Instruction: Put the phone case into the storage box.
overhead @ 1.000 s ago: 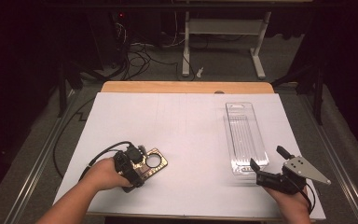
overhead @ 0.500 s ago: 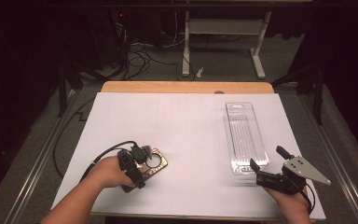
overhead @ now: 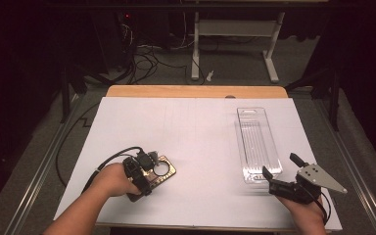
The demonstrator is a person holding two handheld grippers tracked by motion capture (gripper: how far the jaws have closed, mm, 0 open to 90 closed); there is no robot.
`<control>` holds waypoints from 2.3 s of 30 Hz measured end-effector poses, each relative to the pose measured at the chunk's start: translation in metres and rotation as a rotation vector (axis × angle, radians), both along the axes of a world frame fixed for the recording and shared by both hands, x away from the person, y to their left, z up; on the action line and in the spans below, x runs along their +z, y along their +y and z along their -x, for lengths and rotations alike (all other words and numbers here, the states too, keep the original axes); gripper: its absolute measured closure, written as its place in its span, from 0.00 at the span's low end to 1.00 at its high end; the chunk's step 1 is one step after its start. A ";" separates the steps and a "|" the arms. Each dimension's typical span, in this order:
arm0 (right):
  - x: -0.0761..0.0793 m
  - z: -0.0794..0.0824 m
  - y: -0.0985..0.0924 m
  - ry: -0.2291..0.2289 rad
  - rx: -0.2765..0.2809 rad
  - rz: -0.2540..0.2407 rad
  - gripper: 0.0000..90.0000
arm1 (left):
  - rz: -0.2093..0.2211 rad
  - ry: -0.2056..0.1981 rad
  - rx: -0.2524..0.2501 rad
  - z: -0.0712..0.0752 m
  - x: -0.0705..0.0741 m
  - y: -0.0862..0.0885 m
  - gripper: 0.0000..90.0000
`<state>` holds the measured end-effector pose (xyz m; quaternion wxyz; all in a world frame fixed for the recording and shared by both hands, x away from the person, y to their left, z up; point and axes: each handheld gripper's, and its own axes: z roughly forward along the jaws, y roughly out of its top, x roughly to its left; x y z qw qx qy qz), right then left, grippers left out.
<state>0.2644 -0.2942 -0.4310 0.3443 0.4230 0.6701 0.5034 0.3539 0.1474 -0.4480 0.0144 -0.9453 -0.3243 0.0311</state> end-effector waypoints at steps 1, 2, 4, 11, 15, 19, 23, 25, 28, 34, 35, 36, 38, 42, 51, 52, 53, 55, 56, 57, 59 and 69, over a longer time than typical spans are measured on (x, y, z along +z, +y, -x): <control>0.000 0.000 0.000 0.000 -0.001 -0.001 0.02 | 0.001 -0.001 0.003 0.000 0.000 0.000 0.14; 0.000 0.000 0.000 -0.001 -0.001 -0.001 0.01 | -0.001 -0.001 0.001 0.000 0.000 0.000 0.14; 0.000 0.000 0.000 -0.002 -0.002 -0.001 0.02 | 0.000 -0.002 0.002 0.000 0.000 0.000 0.14; 0.000 0.000 -0.001 -0.002 -0.007 -0.006 0.02 | 0.011 -0.021 -0.012 0.003 0.001 0.001 0.15; 0.000 0.000 -0.001 -0.001 -0.007 -0.007 0.02 | 0.013 -0.033 -0.021 0.004 0.002 0.001 0.15; 0.000 0.000 -0.001 -0.002 -0.006 -0.007 0.02 | 0.037 -0.046 -0.013 0.005 0.005 0.001 0.15; 0.000 0.000 -0.001 -0.002 -0.007 -0.007 0.02 | 0.085 -0.053 -0.005 0.006 0.009 0.001 0.15; 0.000 0.001 -0.001 -0.002 -0.007 -0.006 0.02 | 0.113 -0.068 0.005 0.007 0.012 0.002 0.15; 0.000 0.001 -0.001 -0.003 -0.008 -0.006 0.02 | 0.154 -0.086 0.018 0.008 0.015 0.005 0.15; 0.000 0.001 -0.001 -0.005 -0.007 -0.006 0.02 | 0.257 -0.117 0.047 0.012 0.014 0.013 0.15; 0.001 0.001 -0.001 -0.005 -0.008 -0.005 0.02 | 0.268 -0.115 0.049 0.012 0.013 0.014 0.15; 0.001 0.001 -0.001 -0.005 -0.008 -0.005 0.02 | 0.268 -0.115 0.049 0.012 0.013 0.014 0.15; 0.001 0.001 -0.001 -0.006 -0.009 -0.006 0.02 | 0.329 -0.142 0.073 0.015 0.010 0.018 0.15; 0.001 0.001 -0.001 -0.008 -0.008 -0.004 0.02 | 0.400 -0.205 0.102 0.020 0.010 0.024 0.15; 0.001 0.002 -0.001 -0.012 -0.003 -0.007 0.02 | 0.574 -0.399 0.200 0.029 0.008 0.036 0.15; 0.001 0.002 -0.001 -0.012 -0.003 -0.007 0.02 | 0.591 -0.423 0.218 0.031 0.007 0.037 0.15; 0.001 0.002 -0.001 -0.012 -0.002 -0.007 0.02 | 0.599 -0.431 0.222 0.031 0.006 0.038 0.15; 0.001 0.002 -0.001 -0.012 -0.001 -0.007 0.02 | 0.632 -0.458 0.238 0.033 0.003 0.041 0.15; 0.001 0.002 -0.001 -0.013 0.000 -0.007 0.02 | 0.651 -0.473 0.245 0.034 0.001 0.042 0.15; 0.001 0.002 -0.001 -0.015 0.001 -0.006 0.02 | 0.662 -0.470 0.247 0.034 0.001 0.043 0.15; 0.001 0.001 0.000 -0.016 0.003 -0.006 0.02 | 0.685 -0.495 0.254 0.035 -0.001 0.045 0.15; 0.000 0.001 0.000 -0.016 0.004 0.000 0.02 | 0.773 -0.535 0.260 0.040 -0.007 0.051 0.15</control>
